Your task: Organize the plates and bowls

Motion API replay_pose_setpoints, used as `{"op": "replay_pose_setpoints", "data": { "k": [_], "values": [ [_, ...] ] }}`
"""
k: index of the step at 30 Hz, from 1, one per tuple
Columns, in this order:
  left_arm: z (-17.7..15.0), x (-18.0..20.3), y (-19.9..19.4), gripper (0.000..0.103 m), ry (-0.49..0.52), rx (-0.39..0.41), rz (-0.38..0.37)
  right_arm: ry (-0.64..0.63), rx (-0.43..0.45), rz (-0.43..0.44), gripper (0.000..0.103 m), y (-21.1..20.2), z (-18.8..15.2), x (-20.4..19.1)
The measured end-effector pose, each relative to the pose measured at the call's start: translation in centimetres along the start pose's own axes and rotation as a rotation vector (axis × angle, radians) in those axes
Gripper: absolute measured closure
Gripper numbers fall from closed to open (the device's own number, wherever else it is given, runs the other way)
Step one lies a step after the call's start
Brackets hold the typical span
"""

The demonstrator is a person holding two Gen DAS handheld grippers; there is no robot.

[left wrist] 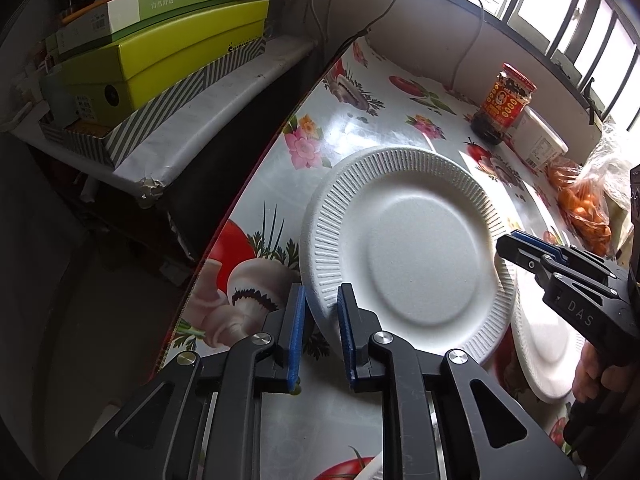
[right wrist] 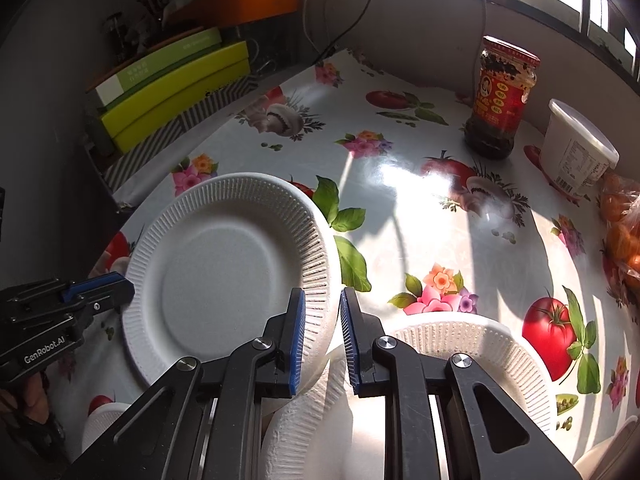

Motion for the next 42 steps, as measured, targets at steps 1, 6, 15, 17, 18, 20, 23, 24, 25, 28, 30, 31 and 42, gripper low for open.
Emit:
{"op": "replay_pose_setpoints", "data": {
  "k": [1,6,15,17,18,20,23,24,25,28,30,31,42],
  "values": [
    [0.0,-0.1,-0.1,0.086,0.0,0.002,0.002,0.001,0.001,0.0,0.085,-0.1,0.0,-0.1],
    [-0.1,-0.4,-1.0,0.086,-0.007,0.015,-0.001,0.01,0.009,0.009,0.085,-0.9,-0.1,-0.5],
    [-0.6,-0.7,-3.3,0.085,-0.01,0.044,0.0,0.017,0.038,0.024,0.085,-3.1,-0.1,-1.6],
    [-0.8,-0.8,-3.9,0.085,-0.008,0.048,0.0,0.016,0.041,0.025,0.085,-3.6,-0.3,-1.9],
    [-0.9,-0.8,-4.2,0.085,-0.007,0.051,-0.001,0.016,0.042,0.024,0.085,-3.8,-0.5,-2.1],
    [-1.3,-0.8,-4.8,0.085,-0.006,0.056,-0.002,0.018,0.046,0.024,0.085,-4.5,-0.7,-2.3],
    [-1.7,-0.7,-5.8,0.086,-0.005,0.065,-0.008,0.016,0.056,0.02,0.085,-5.6,-1.2,-2.7],
    [-1.9,-0.6,-6.1,0.086,-0.01,0.061,-0.003,0.017,0.058,0.019,0.085,-6.0,-1.4,-2.9],
    [-2.1,-0.5,-6.5,0.086,-0.009,0.064,-0.005,0.019,0.061,0.019,0.085,-6.4,-1.6,-3.0],
    [-2.6,-0.2,-7.5,0.085,-0.008,0.075,-0.008,0.021,0.073,0.019,0.085,-7.7,-2.3,-3.4],
    [-3.1,-0.2,-8.1,0.085,-0.007,0.081,-0.011,0.027,0.077,0.019,0.085,-8.4,-2.8,-3.6],
    [-3.4,-0.1,-8.3,0.085,-0.004,0.08,-0.01,0.029,0.077,0.018,0.085,-8.8,-3.2,-3.7],
    [-7.3,1.0,-10.5,0.085,0.027,0.073,-0.021,0.071,0.081,0.018,0.085,-12.0,-7.5,-4.0]
  ]
}}
Point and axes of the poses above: each gripper's, at about its wrist camera, not at the fingertips, and y roughly the way its jaws point, x to its right, z to its top, the point moved 7 cm from there along y, roughly the way its jaws point, and after that the axes turned 1 degree about x, right-handed, at the moved point
